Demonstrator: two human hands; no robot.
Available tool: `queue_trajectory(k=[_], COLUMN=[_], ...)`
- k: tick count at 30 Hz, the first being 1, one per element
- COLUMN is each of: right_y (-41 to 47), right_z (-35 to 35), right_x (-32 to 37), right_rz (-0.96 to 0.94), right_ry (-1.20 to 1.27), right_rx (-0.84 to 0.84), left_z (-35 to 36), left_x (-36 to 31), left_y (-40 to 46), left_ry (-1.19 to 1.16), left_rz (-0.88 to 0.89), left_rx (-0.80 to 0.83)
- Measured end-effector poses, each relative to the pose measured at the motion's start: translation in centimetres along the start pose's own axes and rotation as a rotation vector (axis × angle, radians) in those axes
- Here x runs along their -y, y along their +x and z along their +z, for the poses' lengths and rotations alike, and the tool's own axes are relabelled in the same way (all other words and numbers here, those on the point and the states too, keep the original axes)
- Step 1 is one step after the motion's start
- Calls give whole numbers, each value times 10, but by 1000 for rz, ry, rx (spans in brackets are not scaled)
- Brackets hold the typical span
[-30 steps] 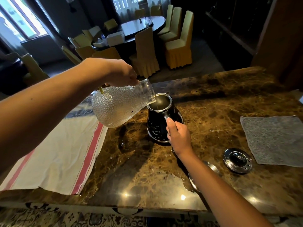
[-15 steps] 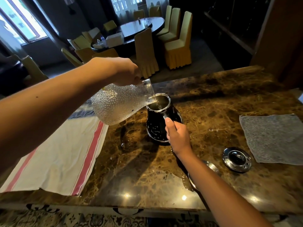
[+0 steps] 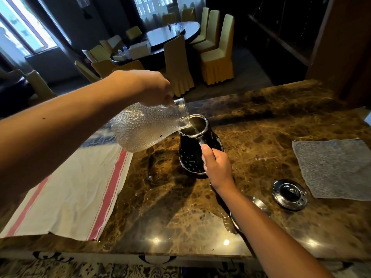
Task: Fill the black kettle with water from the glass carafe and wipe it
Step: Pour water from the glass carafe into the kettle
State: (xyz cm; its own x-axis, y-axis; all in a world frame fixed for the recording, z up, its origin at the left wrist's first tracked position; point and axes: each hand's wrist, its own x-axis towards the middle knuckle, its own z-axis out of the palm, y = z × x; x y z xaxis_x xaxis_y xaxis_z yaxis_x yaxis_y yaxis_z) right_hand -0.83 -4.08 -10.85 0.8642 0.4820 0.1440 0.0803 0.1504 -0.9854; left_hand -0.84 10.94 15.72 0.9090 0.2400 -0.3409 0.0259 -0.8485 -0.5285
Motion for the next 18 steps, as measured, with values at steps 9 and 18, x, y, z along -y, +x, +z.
queue_trajectory(k=[9, 18], right_y=[-2, -2], right_z=[0, -1], right_x=[5, 6], right_rz=[19, 17], right_ry=[29, 25], right_rx=[12, 16], left_z=[-11, -7], left_x=[-4, 0], left_y=[1, 2], left_ry=[35, -18], left_rz=[37, 32], left_rx=[47, 50])
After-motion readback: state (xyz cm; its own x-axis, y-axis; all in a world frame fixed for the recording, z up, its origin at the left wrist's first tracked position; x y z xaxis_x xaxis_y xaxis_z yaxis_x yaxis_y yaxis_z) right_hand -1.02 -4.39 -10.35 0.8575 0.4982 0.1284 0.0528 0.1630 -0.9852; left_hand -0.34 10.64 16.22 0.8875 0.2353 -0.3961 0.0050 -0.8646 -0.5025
